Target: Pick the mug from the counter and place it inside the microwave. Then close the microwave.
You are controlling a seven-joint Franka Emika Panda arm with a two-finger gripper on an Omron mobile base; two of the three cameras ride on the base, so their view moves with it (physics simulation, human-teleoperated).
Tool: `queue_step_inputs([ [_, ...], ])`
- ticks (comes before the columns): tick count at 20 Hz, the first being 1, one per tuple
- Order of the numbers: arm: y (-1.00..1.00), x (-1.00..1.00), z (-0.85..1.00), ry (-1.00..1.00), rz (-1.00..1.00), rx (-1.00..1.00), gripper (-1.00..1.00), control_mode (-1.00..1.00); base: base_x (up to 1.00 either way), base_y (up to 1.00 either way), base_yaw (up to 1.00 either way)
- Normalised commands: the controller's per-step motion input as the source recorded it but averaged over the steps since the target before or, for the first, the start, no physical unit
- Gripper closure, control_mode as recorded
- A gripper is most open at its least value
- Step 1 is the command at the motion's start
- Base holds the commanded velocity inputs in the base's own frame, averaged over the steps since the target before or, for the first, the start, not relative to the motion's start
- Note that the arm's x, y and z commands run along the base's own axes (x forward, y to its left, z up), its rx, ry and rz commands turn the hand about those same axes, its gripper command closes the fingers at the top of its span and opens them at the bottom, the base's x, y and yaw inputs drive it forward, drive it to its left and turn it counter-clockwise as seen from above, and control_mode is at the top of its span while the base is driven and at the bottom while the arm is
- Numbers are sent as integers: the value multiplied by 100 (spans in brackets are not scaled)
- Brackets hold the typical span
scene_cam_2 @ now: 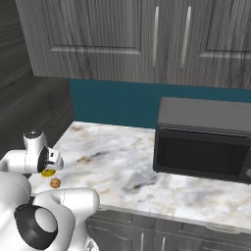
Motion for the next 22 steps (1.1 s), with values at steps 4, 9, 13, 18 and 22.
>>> queue_step_inputs([
  [4,-2,0,0,0,0,0,100,-100,0,0,0],
  [9,-22,-9,1,0,-1,0,100,-100,0,0,0],
  [13,-35,-32,35,0,-1,0,100,-100,0,0,0],
  [18,-43,-39,65,-4,0,0,100,-100,0,0,0],
  [22,-39,-23,60,-11,-1,0,100,-100,0,0,0],
])
